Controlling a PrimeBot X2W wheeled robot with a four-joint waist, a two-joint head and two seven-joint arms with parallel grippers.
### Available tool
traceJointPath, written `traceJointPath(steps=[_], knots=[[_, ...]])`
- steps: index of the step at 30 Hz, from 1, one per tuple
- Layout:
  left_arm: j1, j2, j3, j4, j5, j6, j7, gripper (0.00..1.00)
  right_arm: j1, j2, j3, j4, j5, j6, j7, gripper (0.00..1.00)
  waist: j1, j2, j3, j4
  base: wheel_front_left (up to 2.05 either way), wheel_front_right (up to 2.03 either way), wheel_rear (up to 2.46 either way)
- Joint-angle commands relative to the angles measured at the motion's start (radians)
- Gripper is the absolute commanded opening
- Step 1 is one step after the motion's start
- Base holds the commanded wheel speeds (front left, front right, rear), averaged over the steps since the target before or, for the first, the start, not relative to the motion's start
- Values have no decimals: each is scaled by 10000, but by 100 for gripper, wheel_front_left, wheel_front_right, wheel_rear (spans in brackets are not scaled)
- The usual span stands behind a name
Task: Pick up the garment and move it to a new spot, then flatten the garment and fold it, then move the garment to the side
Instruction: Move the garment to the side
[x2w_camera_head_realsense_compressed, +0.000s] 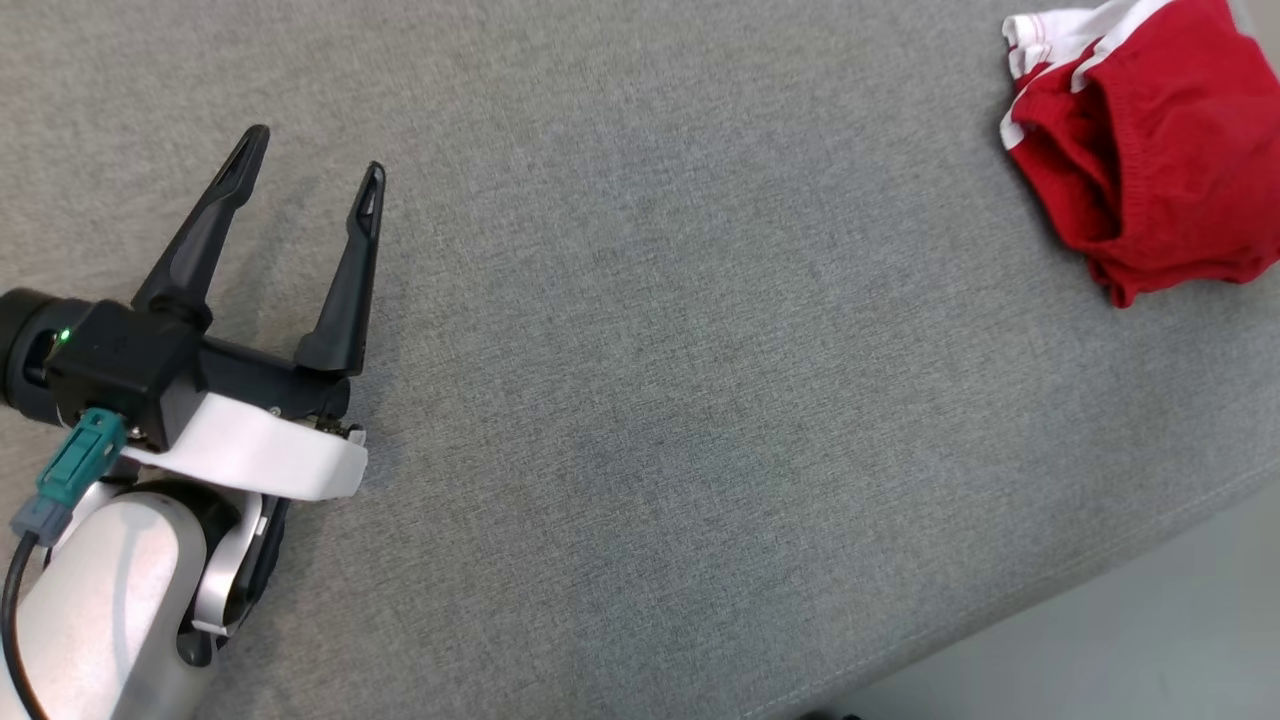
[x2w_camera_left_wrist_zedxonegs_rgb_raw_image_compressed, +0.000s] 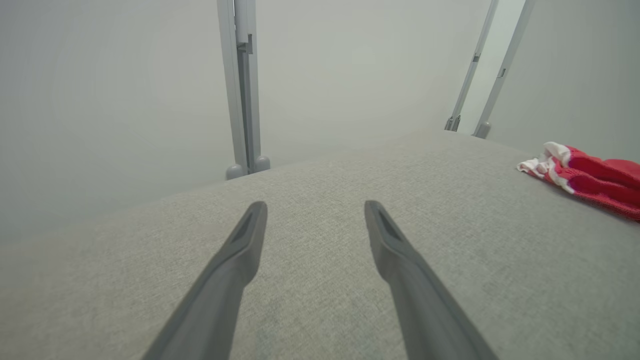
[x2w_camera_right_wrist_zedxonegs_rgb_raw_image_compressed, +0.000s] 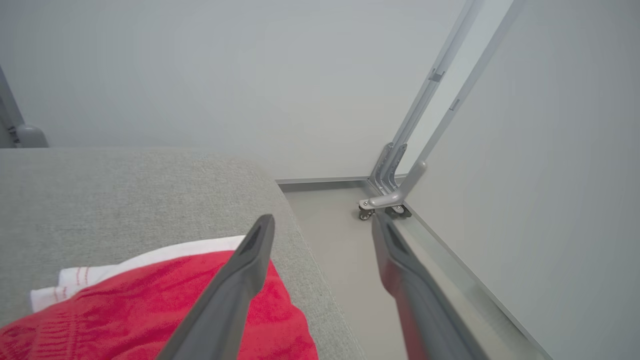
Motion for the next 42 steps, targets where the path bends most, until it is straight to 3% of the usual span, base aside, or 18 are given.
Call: traceJointPath(steps=[1, 7, 19, 27, 42], knots=[[189, -52, 104, 152, -146, 131, -203, 100, 456, 213, -430, -697, -186, -3, -34, 100, 0, 0, -416, 121, 0, 0, 0], [1064, -404, 394, 510, -599, 504, -811, 100, 2154, 1244, -1500, -3578, -1222, -3, -35, 100, 0, 0, -1586, 529, 0, 0, 0], [2143, -808, 584, 827, -1089, 865, -1351, 100, 5102, 2784, -1375, -6846, -1752, -3, 197, 100, 0, 0, -2946, 1760, 0, 0, 0], [2782, -1009, 537, 1136, -1326, 947, -1582, 100, 6494, 3280, -1302, -8011, -1892, -3, 933, 100, 0, 0, -3983, 2535, 0, 0, 0], [4555, -883, 666, 869, -1579, 1539, -1570, 100, 8684, 3542, -1161, -9337, -1861, -3, 2086, 100, 0, 0, -5574, 3236, 0, 0, 0]])
